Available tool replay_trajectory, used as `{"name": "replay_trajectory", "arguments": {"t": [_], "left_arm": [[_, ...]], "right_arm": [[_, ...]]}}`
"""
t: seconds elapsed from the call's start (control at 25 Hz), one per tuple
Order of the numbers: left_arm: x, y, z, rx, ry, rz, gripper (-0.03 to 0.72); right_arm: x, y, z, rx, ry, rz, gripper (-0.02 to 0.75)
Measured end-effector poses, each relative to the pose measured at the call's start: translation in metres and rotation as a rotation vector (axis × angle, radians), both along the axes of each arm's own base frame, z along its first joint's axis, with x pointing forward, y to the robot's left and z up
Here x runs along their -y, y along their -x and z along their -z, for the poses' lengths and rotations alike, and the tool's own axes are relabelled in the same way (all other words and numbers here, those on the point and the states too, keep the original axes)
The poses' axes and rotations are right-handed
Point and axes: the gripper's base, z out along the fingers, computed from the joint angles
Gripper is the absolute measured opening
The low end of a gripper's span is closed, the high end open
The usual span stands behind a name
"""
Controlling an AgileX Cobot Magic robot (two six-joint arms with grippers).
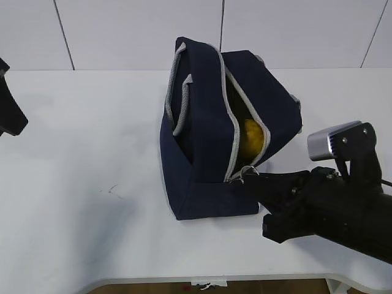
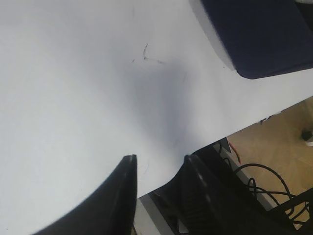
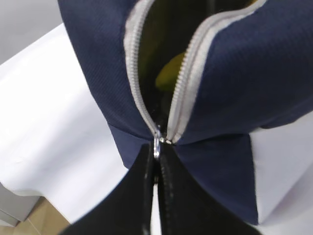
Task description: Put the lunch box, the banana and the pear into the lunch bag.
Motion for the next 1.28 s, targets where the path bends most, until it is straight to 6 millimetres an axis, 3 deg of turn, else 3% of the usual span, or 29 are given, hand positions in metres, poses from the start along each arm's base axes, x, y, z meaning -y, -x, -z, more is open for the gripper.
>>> {"name": "replay_trajectory", "arguments": {"t": [0.2,0.44,0.88,1.28], "left_arm": [[0.000,0.000,0.000,0.000,0.000,0.000,0.244],[0.000,0.000,0.000,0.000,0.000,0.000,0.244],[0.000,0.000,0.000,0.015,-0.009,0.039,0.244],[0.007,0.001,-0.003,0.047,0.051,0.131,0.244]], "right_arm": [[0.001,0.000,-0.017,-0.002,0.039,0.001,-0.009],[-0.004,-0.020,-0.046,0.018,0.112,0.019,-0.010],[-0.019,-0.046,-0.102,0.073,0.067,0.018,-0.010],[-0.035,-0.066,-0.134,0.095,-0.003,-0.015,-0.010]]}}
